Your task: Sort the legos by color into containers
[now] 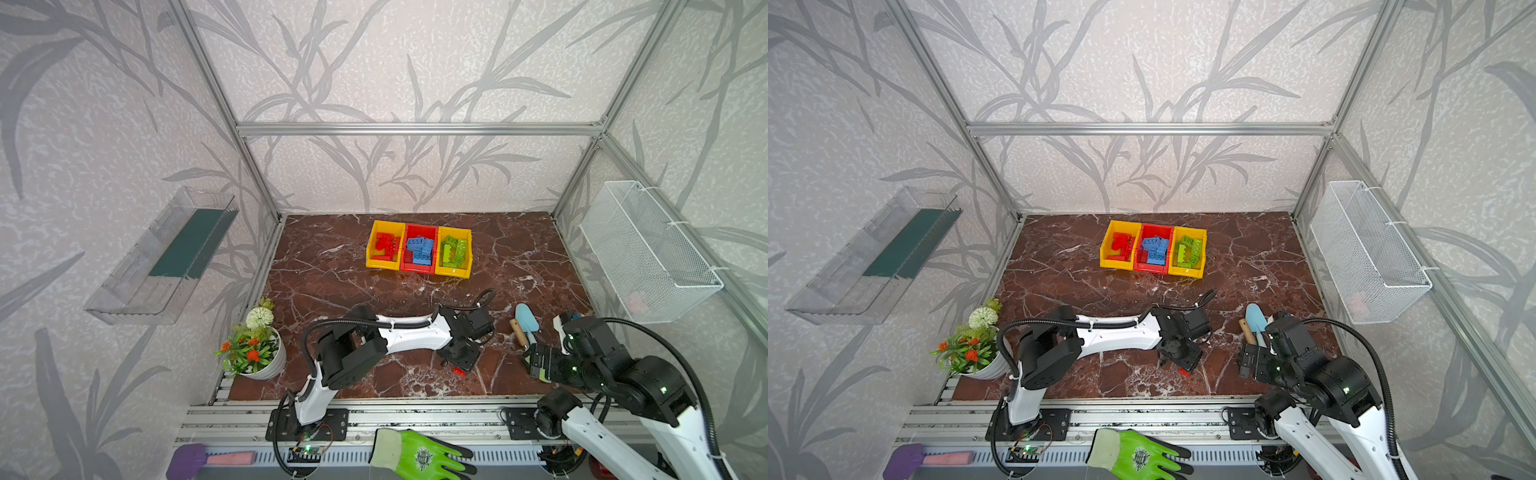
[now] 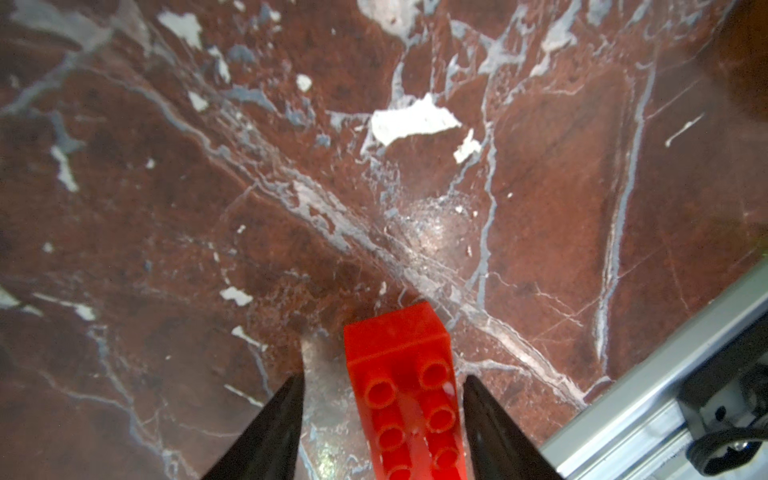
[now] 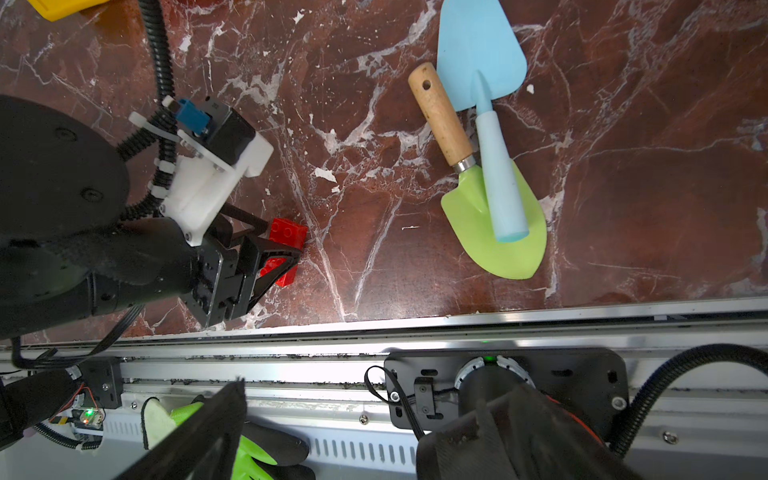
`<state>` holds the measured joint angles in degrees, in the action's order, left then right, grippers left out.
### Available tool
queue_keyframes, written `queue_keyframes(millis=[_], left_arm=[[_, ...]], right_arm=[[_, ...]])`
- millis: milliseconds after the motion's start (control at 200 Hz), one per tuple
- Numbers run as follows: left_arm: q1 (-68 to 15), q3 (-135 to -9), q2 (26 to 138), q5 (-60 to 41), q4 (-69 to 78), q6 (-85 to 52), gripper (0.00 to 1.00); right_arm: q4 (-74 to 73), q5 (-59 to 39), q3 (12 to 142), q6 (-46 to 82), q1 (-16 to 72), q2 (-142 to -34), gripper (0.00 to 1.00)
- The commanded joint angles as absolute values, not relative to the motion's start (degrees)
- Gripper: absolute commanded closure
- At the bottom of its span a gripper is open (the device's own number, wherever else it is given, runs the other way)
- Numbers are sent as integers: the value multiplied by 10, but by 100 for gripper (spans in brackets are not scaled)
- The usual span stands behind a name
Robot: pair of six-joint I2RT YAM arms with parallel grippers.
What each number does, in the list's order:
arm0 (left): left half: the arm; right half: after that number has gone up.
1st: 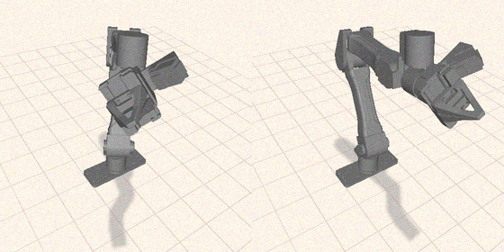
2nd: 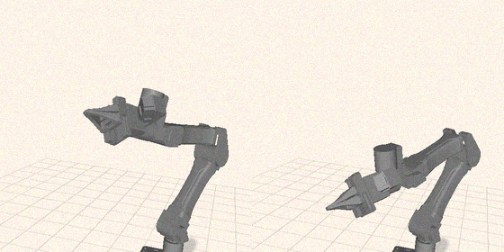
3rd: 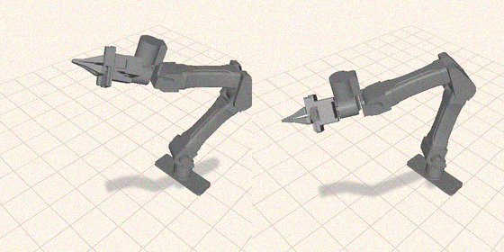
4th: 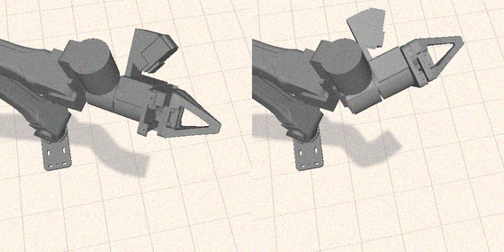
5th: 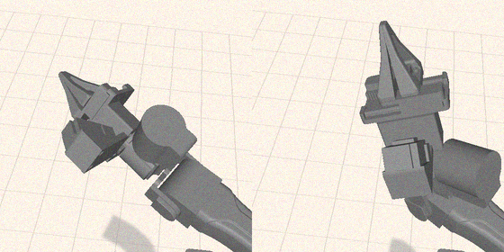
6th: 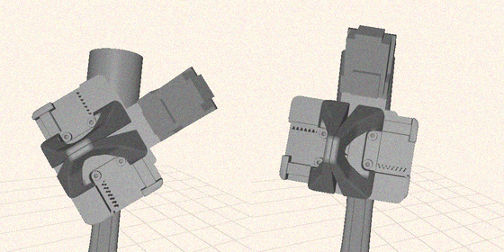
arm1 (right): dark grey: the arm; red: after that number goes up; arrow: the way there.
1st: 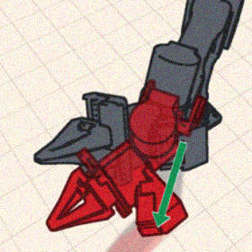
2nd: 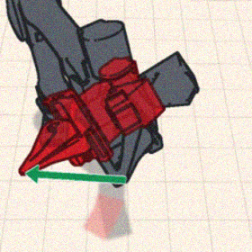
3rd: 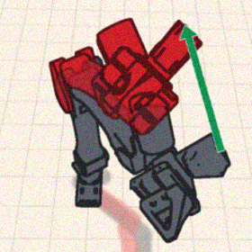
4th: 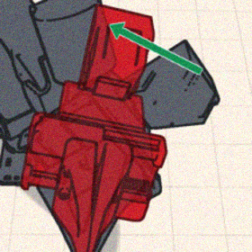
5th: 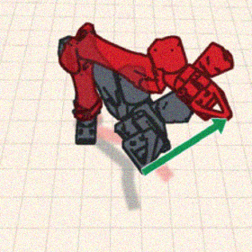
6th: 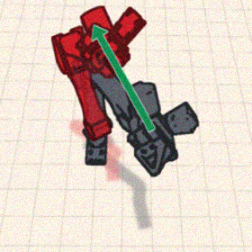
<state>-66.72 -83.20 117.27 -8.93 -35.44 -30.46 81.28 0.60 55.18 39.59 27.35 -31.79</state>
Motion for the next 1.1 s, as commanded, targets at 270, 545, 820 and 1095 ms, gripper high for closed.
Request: queue_keyframes(millis=[270,545,820,1095], left_arm=[[-660,-838,1194,-85,-381,-297,54],[-657,-834,1192,-50,-414,-302,68],[-629,-845,1175,11,-464,-324,81],[-566,-911,1122,76,-544,-284,81]], right_arm=[[817,18,533,412,271,-309,1],[816,22,527,413,271,-307,1],[797,11,523,410,271,-315,1],[766,7,532,406,271,-346,1]])
